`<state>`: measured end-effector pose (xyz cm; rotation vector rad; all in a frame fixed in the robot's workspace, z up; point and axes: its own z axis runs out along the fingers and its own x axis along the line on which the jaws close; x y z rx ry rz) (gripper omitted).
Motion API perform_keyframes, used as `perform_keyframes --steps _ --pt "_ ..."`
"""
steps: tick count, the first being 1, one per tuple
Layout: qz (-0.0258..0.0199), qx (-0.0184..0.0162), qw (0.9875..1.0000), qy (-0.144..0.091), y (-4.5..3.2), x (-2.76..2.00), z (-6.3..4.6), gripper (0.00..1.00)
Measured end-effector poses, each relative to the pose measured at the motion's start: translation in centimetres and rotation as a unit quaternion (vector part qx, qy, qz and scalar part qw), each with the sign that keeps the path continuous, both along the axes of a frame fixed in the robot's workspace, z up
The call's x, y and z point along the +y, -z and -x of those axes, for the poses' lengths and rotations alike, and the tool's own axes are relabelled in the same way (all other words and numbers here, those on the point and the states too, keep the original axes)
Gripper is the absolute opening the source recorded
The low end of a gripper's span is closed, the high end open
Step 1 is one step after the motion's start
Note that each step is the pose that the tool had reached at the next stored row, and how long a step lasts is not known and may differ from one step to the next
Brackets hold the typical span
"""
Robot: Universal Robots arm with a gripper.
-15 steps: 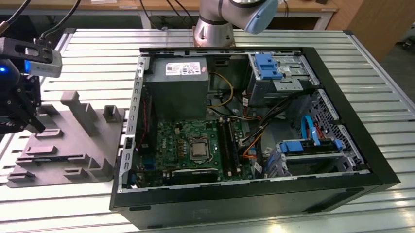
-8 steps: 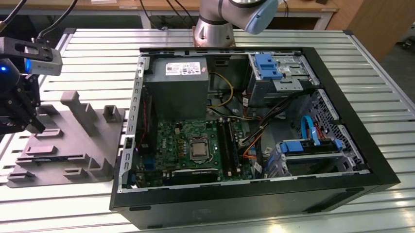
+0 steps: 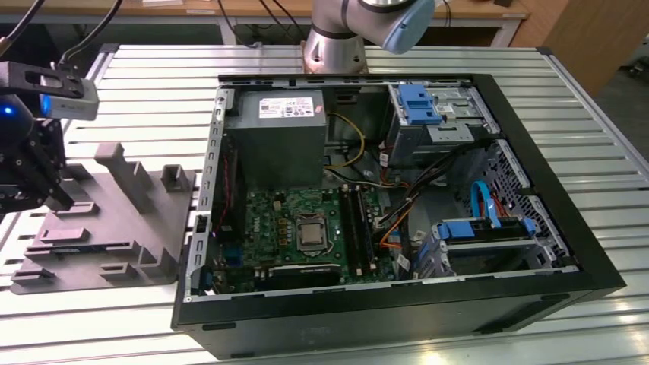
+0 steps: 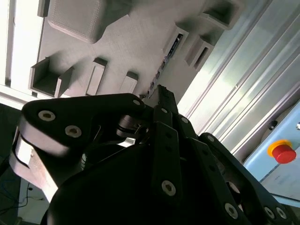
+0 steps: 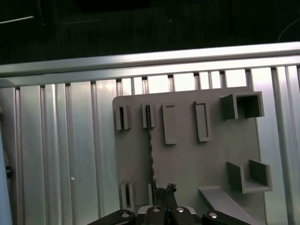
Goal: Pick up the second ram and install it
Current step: 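Pick up the second ram and move it above second insertion slot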
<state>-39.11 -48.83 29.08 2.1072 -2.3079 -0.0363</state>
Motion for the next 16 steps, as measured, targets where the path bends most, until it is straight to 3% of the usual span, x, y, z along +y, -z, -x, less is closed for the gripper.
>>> perform_keyframes --steps 11,16 --pt "0.0000 -0.0101 0.9999 -0.012 1.02 -0.05 0.9 0.11" --pt "0.0000 -0.0135 0.9998 -0.017 1.56 -0.37 1.4 0.11"
